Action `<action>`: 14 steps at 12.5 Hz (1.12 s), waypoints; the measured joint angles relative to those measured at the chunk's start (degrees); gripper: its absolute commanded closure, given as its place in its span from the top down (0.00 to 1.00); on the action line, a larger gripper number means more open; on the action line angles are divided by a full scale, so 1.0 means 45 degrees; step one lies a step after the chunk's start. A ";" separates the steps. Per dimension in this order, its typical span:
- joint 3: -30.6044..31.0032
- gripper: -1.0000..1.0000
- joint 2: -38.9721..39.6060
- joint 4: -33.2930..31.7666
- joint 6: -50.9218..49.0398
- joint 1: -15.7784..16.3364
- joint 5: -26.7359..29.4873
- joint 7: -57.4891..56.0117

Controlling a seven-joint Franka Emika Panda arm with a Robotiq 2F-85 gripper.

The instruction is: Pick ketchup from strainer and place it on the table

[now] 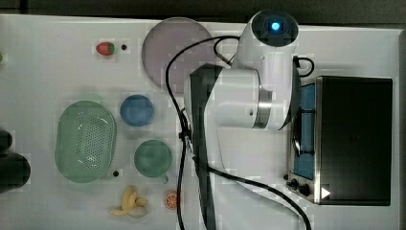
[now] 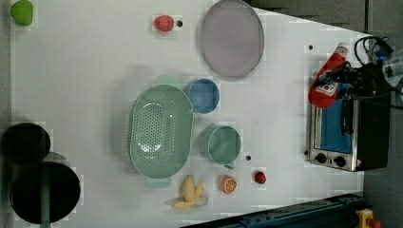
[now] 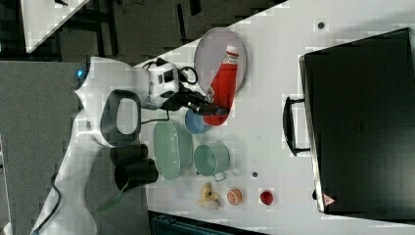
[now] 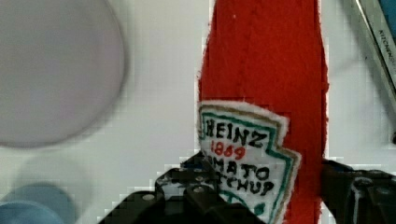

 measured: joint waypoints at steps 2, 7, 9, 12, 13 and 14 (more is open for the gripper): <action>-0.0009 0.60 -0.0009 -0.0933 0.1138 0.0140 -0.0336 -0.0009; 0.0252 0.60 0.0376 -0.3494 0.2810 0.0765 -0.0305 -0.0141; 0.0137 0.60 0.0802 -0.4041 0.4103 0.1026 -0.0421 -0.0179; -0.0078 0.73 0.1299 -0.4315 0.5633 0.1125 -0.0505 -0.0185; -0.0205 0.84 0.1480 -0.4339 0.5962 0.1113 -0.0558 -0.0191; -0.0267 0.95 0.1620 -0.4439 0.6261 0.1029 -0.0521 -0.0191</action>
